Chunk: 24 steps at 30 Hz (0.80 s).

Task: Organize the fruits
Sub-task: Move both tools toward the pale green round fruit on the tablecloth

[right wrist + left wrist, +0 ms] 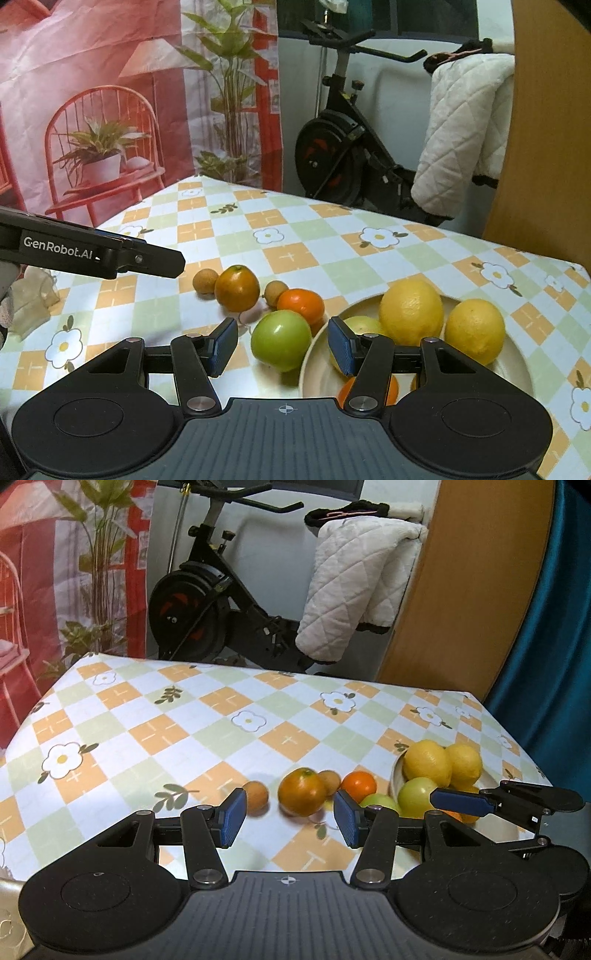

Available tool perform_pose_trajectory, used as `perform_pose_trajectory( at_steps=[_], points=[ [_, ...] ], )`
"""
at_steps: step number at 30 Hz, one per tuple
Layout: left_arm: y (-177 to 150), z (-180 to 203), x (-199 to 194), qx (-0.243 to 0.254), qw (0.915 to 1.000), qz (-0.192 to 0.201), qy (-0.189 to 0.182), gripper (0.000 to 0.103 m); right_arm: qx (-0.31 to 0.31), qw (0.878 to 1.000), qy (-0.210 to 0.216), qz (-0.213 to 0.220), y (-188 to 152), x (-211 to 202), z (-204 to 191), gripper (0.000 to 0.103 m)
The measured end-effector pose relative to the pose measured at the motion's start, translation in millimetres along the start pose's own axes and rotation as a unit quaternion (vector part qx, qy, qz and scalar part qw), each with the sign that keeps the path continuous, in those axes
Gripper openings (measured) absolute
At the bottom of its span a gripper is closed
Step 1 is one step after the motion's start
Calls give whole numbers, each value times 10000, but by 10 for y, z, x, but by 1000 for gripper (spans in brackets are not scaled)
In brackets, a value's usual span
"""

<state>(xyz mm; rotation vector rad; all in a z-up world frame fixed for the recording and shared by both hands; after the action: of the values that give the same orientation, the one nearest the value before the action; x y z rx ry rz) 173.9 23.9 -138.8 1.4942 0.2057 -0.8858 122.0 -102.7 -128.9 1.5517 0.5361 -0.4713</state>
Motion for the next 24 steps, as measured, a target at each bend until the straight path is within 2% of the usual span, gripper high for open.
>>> perform_pose_trajectory(
  at_steps=[6,12,24],
  points=[
    [-59,-25,49,-54,9999,-98,-65,54,-76,9999,50,-97,-36,117,-59,50],
    [-91,109,138,-5,9995,-190,-247,54,-142,9997,5,-190,-91,245,-2,50],
    [-111,238,351,-43,9985,-319,-454,54,-392,9991,67,-136,-107,403,9,51]
  ],
)
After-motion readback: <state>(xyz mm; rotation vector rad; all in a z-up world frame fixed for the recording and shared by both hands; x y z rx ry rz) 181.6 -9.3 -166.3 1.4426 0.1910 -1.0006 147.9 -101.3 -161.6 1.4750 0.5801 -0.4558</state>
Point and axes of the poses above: each gripper's, at about its wrist camera, not at the fingertips, and x roughly the way its jaws point, z to its right, y to its top, the point moved 10 cm from there along x, roughly the way its jaws point, and after that the axes turned 3 degrees about x, right-handed, at the moved point
